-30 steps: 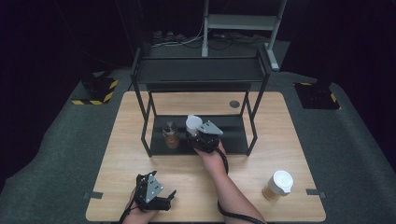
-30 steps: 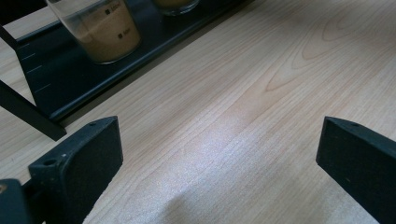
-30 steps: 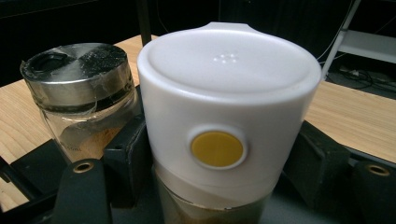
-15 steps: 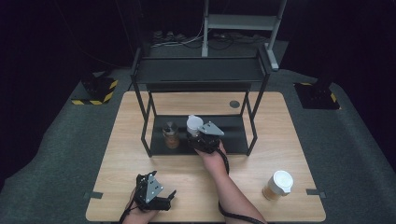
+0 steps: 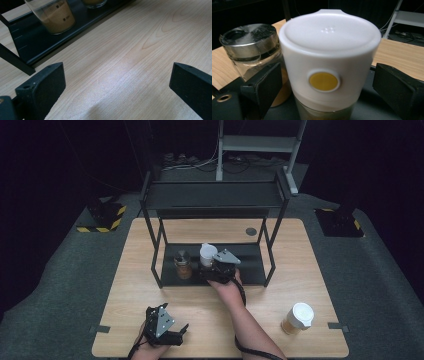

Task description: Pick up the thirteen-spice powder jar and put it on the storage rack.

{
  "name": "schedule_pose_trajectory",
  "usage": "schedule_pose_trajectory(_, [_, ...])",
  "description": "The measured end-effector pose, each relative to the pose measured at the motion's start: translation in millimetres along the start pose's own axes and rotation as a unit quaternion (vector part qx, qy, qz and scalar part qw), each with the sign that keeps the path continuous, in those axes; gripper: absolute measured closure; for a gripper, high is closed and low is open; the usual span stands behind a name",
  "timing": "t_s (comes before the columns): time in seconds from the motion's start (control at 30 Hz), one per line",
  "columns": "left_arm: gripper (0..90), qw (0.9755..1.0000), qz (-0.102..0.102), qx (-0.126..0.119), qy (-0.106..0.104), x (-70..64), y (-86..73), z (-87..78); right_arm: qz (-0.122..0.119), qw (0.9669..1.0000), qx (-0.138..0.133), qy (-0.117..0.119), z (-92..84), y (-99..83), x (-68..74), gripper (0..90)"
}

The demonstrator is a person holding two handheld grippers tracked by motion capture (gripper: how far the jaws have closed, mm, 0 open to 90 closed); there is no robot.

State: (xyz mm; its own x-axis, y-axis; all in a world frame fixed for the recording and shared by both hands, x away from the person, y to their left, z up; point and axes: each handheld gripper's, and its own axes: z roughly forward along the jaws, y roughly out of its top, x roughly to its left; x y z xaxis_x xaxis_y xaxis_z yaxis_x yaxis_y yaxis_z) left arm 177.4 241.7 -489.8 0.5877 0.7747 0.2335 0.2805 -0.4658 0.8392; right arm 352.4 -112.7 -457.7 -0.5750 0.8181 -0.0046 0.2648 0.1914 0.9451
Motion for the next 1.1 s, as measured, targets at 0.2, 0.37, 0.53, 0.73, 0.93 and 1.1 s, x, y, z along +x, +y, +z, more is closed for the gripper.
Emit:
schedule_pose_trajectory(0.2, [0.9,1.0,0.001,0.0,0.0,-0.2,0.1,0.0,0.003,1.0,0.0,0.003,-1.0,1.3,0.9,6.7])
schedule_pose_trajectory(0.37, [0.9,1.0,0.001,0.0,0.0,-0.2,0.0,0.0,0.0,1.0,-0.006,0.004,-3.5,0.5,2.6,0.1])
schedule_pose_trajectory(0.53, [0.9,1.0,0.003,0.001,0.0,-0.5,0.5,0.4,-0.005,0.9999,-0.009,0.006,-7.4,0.3,4.7,0.0])
schedule_pose_trajectory(0.73, [0.9,1.0,0.007,0.003,0.001,-1.7,1.2,0.6,-0.009,0.9998,-0.012,0.01,-15.7,1.8,4.6,0.0])
schedule_pose_trajectory(0.93, [0.9,1.0,0.008,0.005,0.002,-1.8,1.7,0.6,-0.004,0.9998,-0.015,0.01,-23.8,0.9,4.2,0.0])
schedule_pose_trajectory(1.1, [0.9,1.0,0.008,0.004,0.002,-2.6,1.6,1.0,-0.006,0.9998,-0.015,0.013,-30.8,-1.3,4.4,0.0])
